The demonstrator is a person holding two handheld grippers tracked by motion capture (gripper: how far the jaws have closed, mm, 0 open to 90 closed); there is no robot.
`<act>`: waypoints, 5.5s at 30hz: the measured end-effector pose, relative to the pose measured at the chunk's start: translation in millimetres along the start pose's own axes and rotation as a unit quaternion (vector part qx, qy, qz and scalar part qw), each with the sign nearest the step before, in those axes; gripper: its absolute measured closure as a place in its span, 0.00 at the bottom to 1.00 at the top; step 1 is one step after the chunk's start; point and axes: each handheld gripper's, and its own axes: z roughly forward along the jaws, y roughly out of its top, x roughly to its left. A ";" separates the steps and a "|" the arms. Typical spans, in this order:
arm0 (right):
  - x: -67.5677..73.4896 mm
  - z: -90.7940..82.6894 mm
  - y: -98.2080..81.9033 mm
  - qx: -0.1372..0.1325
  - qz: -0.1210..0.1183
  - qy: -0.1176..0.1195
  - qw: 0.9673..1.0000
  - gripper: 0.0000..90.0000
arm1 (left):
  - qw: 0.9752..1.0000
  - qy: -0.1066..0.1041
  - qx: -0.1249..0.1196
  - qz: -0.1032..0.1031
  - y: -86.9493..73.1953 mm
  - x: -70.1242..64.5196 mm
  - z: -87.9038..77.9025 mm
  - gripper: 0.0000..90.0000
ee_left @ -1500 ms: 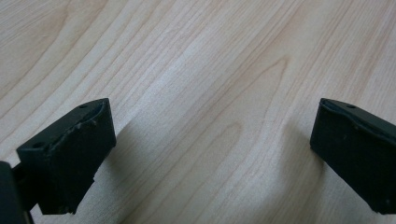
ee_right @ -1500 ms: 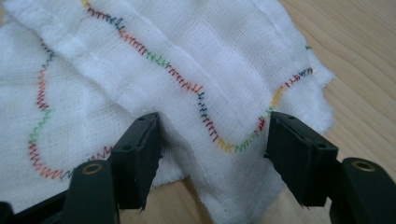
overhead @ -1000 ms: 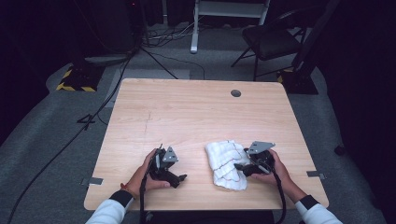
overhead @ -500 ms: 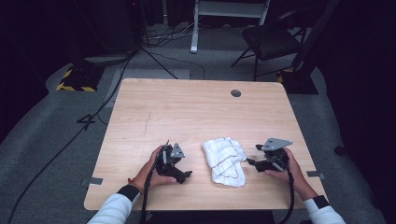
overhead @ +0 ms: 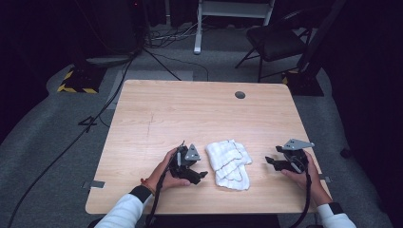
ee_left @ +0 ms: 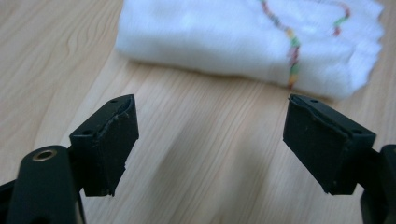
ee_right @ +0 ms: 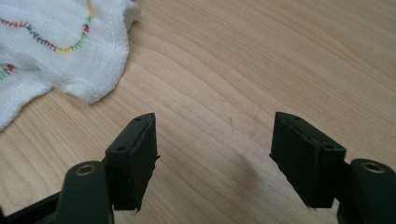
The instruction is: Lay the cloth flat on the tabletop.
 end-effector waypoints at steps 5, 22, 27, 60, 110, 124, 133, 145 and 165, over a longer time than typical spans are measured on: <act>-3.3 2.5 -3.2 0.001 0.011 0.003 1.000 0.35 | 1.000 -0.003 -0.017 0.011 13.8 -5.9 -0.4 0.20; -11.7 9.6 -11.9 0.000 0.044 0.011 0.999 0.24 | 0.997 -0.047 0.005 0.058 74.2 -35.1 56.1 0.35; -9.3 10.3 -13.5 -0.012 0.045 0.009 0.999 0.26 | 0.997 -0.053 0.017 0.058 78.0 -34.6 72.6 0.36; -8.0 10.0 -12.7 -0.010 0.046 0.007 0.999 0.28 | 0.997 0.021 -0.017 0.069 46.7 0.4 -5.0 0.94; 69.9 50.3 55.4 0.007 -0.078 0.105 0.991 0.49 | 0.997 0.017 0.064 0.038 -5.7 0.2 -1.2 0.80; 63.6 48.3 49.2 0.026 -0.065 0.091 0.993 0.48 | 1.000 0.002 0.019 0.011 -11.3 6.5 -20.3 0.67; 63.0 29.8 40.6 0.030 -0.069 0.094 0.993 0.48 | 0.999 -0.008 0.041 0.014 -8.6 -8.3 -3.0 0.53; 108.9 0.7 23.6 0.024 -0.103 0.194 0.975 0.51 | 0.999 -0.012 0.048 0.004 -21.0 0.0 -4.7 0.68; 120.2 10.6 25.7 0.032 -0.158 0.163 0.974 0.95 | 0.999 -0.046 0.022 -0.010 -29.4 4.2 -2.7 0.46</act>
